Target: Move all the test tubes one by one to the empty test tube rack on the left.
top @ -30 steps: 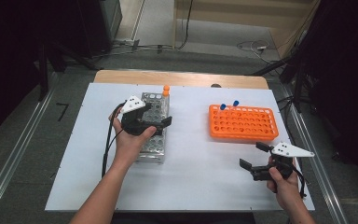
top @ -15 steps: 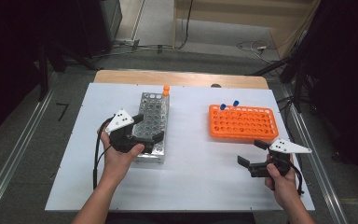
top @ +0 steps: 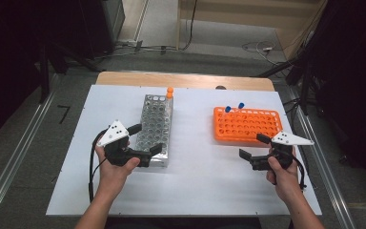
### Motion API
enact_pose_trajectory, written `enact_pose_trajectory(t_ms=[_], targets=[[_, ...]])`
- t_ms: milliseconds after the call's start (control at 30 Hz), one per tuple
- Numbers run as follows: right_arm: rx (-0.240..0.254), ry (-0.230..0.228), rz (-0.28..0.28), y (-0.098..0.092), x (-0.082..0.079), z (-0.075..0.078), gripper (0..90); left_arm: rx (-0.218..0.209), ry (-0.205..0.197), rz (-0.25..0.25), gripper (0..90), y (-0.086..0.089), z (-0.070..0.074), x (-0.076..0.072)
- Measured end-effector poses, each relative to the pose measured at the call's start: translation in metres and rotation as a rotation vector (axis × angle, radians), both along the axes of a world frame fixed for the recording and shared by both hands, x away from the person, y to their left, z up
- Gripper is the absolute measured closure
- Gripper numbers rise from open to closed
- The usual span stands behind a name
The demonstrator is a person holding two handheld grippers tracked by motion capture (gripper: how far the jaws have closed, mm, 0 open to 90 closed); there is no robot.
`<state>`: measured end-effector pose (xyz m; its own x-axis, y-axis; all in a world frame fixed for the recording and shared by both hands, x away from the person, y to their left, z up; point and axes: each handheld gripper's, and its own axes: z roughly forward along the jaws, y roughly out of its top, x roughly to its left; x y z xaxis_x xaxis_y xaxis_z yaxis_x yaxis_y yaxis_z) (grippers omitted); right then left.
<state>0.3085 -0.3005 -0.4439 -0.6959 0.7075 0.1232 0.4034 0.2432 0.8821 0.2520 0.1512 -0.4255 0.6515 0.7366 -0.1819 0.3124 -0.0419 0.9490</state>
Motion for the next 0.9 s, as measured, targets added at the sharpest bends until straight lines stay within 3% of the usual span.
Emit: enact_pose_trajectory(t_ms=[267, 467, 633, 900], targets=[[0.020, -0.028, -0.064, 0.010, 0.025, 0.012, 5.0, 0.001, -0.001, 0.009, 0.0, 0.006, -0.002, -0.004], [0.013, -0.025, -0.152, 0.018, 0.050, 0.013, 21.8, -0.001, 0.013, 0.012, 0.0, 0.006, -0.005, -0.002], [0.003, -0.007, -0.206, 0.022, 0.072, 0.008, 30.9, -0.003, 0.010, 0.008, 0.0, 0.005, -0.005, -0.002], [0.025, 0.065, -0.255, 0.030, 0.099, -0.010, 44.3, -0.008, 0.006, 0.015, 0.0, 0.007, -0.006, -0.003]])
